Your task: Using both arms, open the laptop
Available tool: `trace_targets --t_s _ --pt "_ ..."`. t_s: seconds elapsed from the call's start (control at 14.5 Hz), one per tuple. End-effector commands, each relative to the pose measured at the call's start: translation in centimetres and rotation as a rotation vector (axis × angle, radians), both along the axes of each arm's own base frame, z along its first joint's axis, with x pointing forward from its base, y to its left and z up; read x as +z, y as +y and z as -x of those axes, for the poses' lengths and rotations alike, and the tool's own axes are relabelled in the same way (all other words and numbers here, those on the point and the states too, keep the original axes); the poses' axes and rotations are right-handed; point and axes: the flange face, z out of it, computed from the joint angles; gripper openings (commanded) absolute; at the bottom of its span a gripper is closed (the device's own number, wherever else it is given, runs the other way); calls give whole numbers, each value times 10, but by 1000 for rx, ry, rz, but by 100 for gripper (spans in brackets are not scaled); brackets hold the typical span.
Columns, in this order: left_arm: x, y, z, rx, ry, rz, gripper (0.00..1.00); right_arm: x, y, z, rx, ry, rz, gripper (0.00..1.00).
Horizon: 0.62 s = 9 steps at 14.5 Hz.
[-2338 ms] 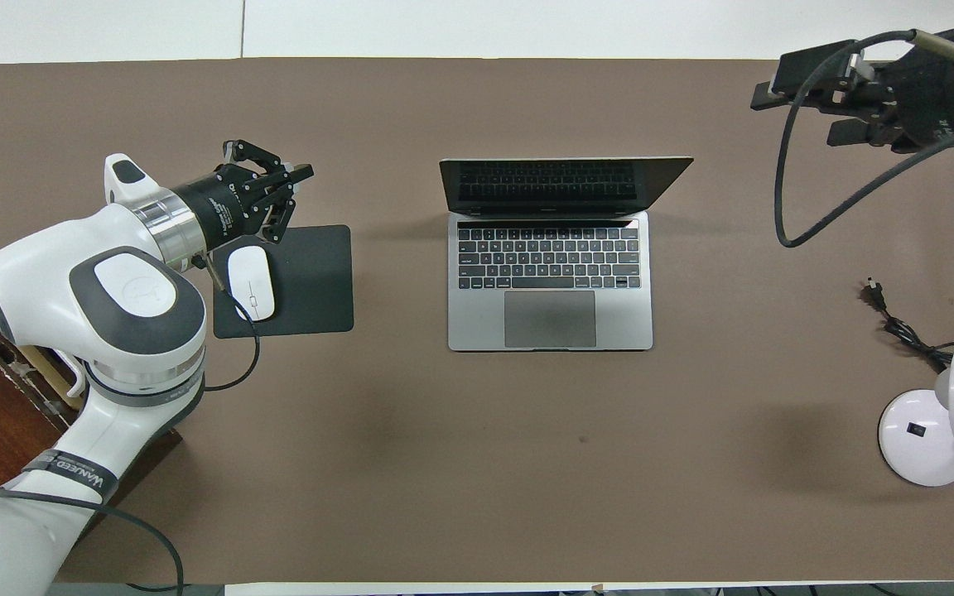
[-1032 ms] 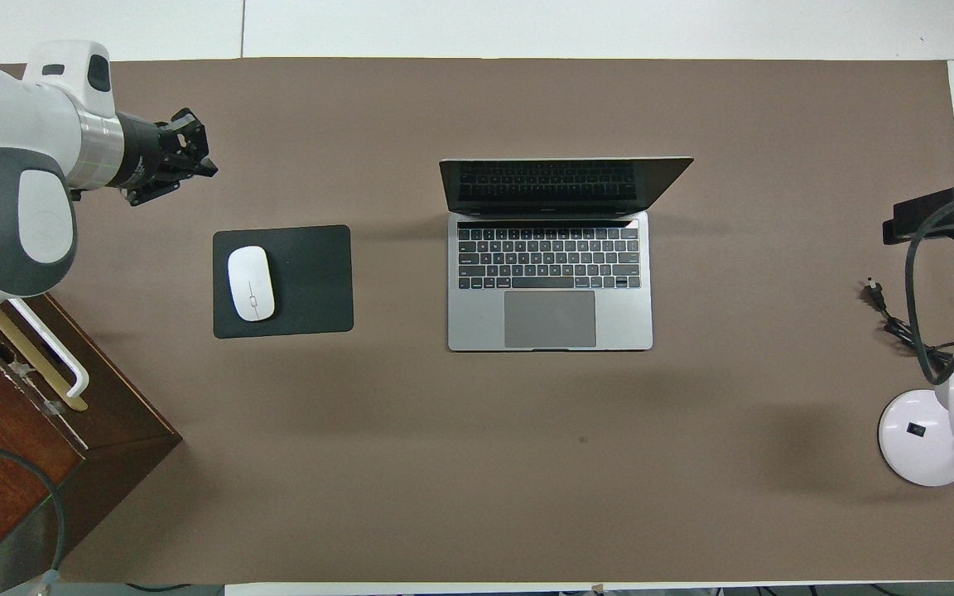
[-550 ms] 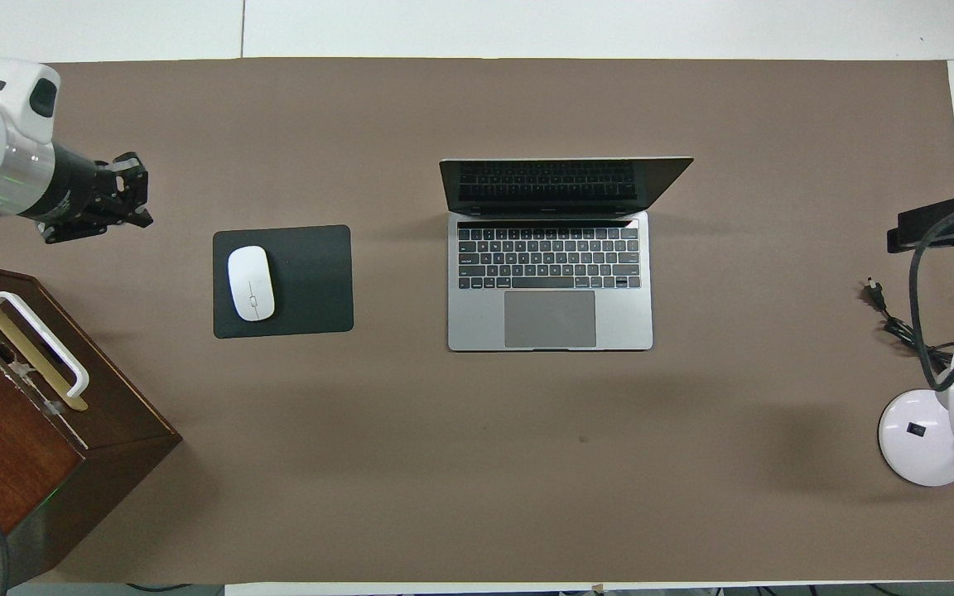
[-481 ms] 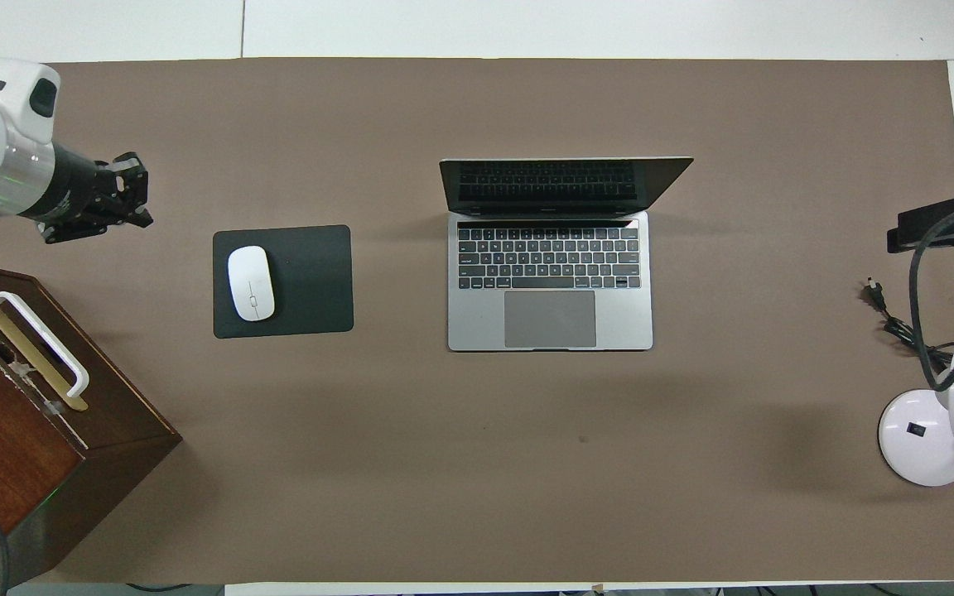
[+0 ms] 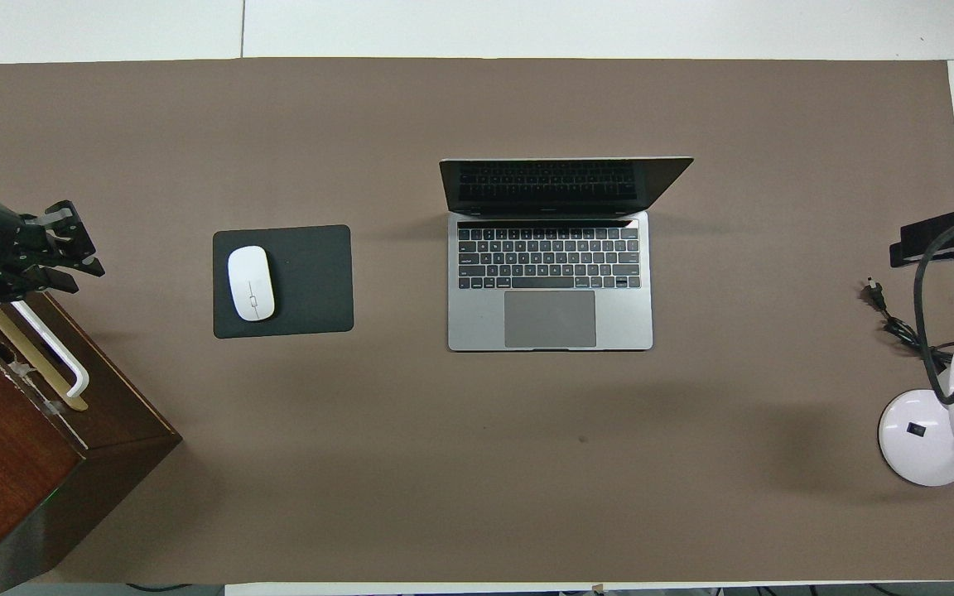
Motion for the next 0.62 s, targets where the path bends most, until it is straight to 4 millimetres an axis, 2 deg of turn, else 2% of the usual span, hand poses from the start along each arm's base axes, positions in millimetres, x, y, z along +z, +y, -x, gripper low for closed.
trace_targets --t_s 0.0,0.07,0.14,0.28,0.41,0.55 --pt "-5 -1 8 -10 -7 -17 64 0 -4 11 22 18 9 100" --pt "-5 -8 9 -23 -5 -18 96 -1 -4 11 23 25 9 100" --pt "-5 -10 10 -35 1 -17 100 0 -4 13 25 30 16 100" --pt "-6 -16 10 -60 1 -18 100 -1 -7 14 20 41 20 100" --pt "-1 -15 8 -183 -3 -10 100 0 -10 15 17 46 28 100" --pt "14 -16 5 -237 -27 -7 100 0 -11 15 15 46 33 100"
